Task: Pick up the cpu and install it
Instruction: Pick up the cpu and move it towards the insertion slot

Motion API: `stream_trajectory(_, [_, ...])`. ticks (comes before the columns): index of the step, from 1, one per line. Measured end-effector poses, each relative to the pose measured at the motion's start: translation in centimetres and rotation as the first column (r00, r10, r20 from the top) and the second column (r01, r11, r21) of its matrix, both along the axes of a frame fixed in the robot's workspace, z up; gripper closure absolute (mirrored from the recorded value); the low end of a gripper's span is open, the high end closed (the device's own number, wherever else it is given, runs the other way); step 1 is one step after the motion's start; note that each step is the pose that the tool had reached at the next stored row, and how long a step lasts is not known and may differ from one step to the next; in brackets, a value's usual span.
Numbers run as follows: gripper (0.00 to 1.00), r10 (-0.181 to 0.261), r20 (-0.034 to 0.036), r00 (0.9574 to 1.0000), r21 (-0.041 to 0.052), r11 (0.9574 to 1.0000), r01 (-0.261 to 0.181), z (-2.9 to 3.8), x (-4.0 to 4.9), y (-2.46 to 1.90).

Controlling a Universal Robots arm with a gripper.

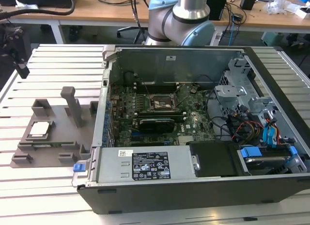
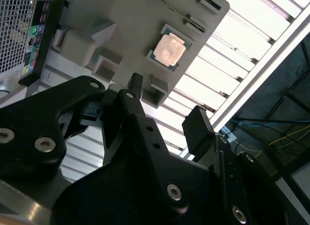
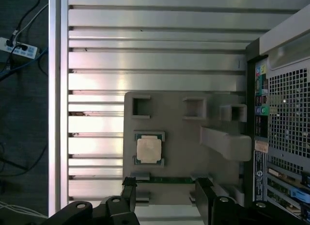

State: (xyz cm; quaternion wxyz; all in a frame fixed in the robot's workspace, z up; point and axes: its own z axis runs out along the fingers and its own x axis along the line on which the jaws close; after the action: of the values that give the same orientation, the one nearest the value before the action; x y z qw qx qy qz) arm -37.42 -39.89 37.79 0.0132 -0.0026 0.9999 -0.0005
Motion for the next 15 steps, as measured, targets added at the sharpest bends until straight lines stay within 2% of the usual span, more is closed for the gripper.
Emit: stream_trajectory(15, [0.39,0.000,0.0000,1.0000,0.0000,1.0000,0.000,-1.05,0.00,0.00])
